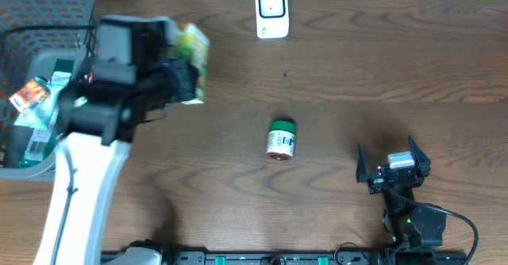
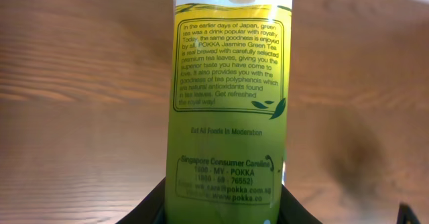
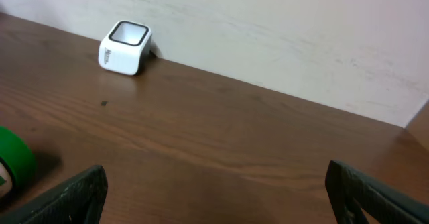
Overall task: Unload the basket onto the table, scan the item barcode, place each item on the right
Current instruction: 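Grasp the green tea carton with the left gripper and lift it, then hold the carton's barcode toward the white scanner with the left gripper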
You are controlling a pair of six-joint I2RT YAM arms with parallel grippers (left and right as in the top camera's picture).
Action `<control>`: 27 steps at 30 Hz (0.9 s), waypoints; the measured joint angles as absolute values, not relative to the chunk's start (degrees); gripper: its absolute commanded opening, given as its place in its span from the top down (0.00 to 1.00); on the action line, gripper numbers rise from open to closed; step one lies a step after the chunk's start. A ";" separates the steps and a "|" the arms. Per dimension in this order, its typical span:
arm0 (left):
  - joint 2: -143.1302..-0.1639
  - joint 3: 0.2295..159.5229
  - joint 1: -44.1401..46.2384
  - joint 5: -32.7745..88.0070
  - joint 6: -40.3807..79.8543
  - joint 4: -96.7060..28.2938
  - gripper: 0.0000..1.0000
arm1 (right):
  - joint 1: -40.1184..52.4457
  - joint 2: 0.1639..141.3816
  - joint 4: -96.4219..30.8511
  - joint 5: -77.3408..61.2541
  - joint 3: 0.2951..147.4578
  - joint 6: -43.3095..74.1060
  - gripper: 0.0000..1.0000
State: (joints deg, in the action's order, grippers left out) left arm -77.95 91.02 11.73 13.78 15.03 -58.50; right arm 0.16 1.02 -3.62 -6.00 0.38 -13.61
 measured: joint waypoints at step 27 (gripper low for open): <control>-90.78 90.98 34.46 12.08 15.22 -51.62 0.92 | 0.16 1.02 -3.62 -6.00 0.38 -13.61 0.01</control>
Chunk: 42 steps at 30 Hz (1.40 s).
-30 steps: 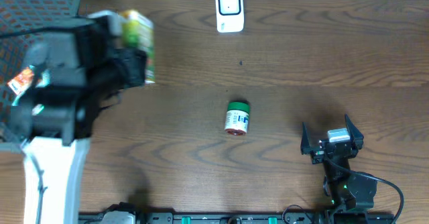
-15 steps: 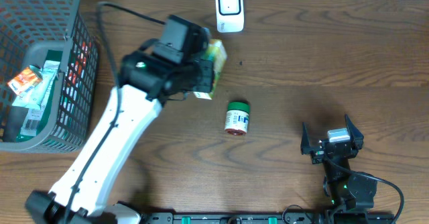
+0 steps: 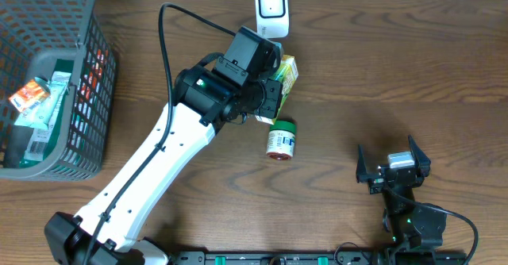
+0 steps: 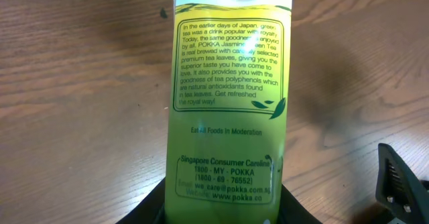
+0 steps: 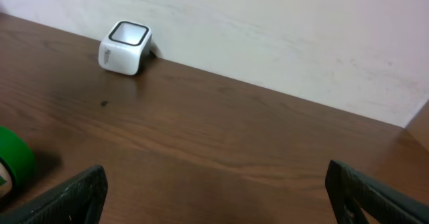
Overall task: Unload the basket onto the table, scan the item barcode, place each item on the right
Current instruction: 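Hold the carton's barcode toward the white scanner with the left gripper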
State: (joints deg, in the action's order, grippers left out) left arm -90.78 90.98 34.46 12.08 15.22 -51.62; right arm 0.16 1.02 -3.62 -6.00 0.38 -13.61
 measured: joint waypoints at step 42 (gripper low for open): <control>-106.78 84.75 48.69 -7.40 40.21 -33.06 0.93 | 0.16 1.02 -3.62 -6.00 0.38 -13.61 0.01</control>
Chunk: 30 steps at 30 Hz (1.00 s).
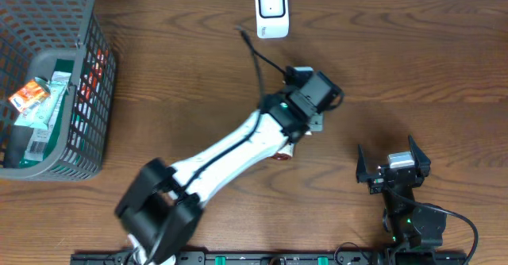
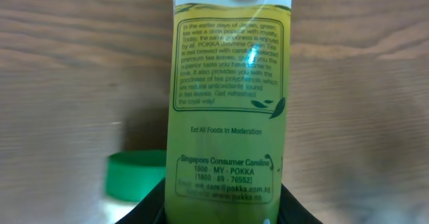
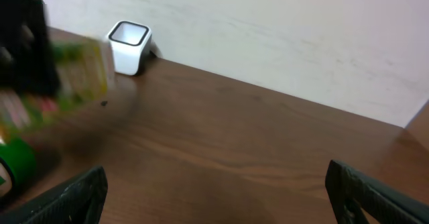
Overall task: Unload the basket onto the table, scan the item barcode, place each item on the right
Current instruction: 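Hold the carton's barcode toward the white scanner with the left gripper, then stand the carton upright beside the jar and release it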
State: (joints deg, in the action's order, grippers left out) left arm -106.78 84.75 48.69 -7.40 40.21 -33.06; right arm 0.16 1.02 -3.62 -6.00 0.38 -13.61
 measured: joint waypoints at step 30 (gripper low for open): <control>-119.35 84.77 53.15 -11.18 39.86 -25.30 0.26 | 0.16 1.02 -3.62 -6.00 0.38 -13.61 0.01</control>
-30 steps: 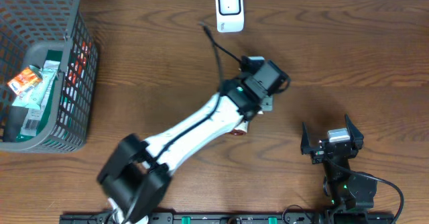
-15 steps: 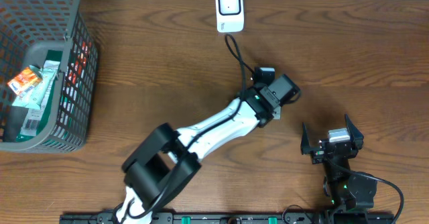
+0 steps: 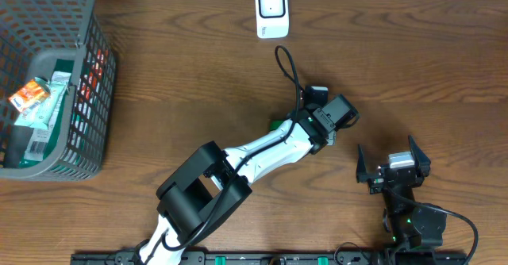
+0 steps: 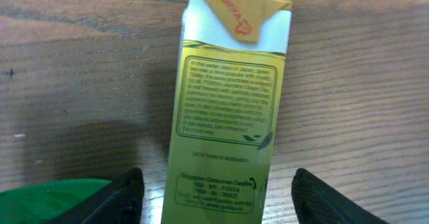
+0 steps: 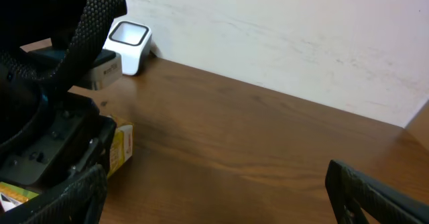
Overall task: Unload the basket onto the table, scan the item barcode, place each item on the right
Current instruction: 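Stand the carton upright beside the jar and release it, then reach the left gripper into the basket toward the orange package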
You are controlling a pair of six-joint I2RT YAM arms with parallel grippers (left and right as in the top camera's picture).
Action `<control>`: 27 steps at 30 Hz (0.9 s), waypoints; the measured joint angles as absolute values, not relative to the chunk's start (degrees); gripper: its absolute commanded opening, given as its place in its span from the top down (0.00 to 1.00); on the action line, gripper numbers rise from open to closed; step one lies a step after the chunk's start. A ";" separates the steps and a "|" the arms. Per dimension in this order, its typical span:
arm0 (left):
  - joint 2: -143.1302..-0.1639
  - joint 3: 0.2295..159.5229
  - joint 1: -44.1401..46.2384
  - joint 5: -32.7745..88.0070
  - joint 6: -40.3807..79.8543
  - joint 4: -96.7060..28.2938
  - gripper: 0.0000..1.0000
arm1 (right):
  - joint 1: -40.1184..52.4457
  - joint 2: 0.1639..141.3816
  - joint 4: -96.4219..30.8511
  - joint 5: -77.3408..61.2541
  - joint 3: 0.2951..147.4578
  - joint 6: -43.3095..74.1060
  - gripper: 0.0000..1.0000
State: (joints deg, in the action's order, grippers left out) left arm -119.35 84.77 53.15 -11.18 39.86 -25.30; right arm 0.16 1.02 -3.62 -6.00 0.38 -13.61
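A green-yellow jasmine tea carton (image 4: 228, 117) rests on the wooden table with its printed side up. My left gripper (image 4: 228, 200) is open, its fingers (image 4: 124, 197) wide apart on either side of the carton's near end and clear of it. In the overhead view the left gripper (image 3: 332, 120) covers the carton. The right wrist view shows one end of the carton (image 5: 120, 150) poking out beside the left arm. The white barcode scanner (image 3: 271, 11) stands at the table's far edge. My right gripper (image 3: 393, 170) is open and holds nothing, to the right of the carton.
A green-capped jar (image 3: 275, 125) lies just left of the carton, mostly under the left arm, its cap (image 4: 53, 200) at the left finger. A grey basket (image 3: 79, 98) with packets stands at the far left. A white wall (image 5: 301, 23) backs the table.
My left gripper was shut on the carton, holding it over the jar. Now it is open and a little further right, and the carton lies on the table between its fingers. The right arm is unmoved.
My left gripper held the carton next to the basket at the left. Then it held it in the middle of the table near the scanner and the jar, then right of the jar. Now the carton rests released on the table.
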 measured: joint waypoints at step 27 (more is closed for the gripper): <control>-95.00 98.52 39.75 -11.53 24.49 -55.46 0.25 | 0.16 1.02 -3.64 -6.02 0.38 -13.61 0.01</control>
State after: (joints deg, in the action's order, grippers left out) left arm -95.00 98.52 39.75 -11.53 24.49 -55.46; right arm 0.16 1.02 -3.64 -6.02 0.38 -13.61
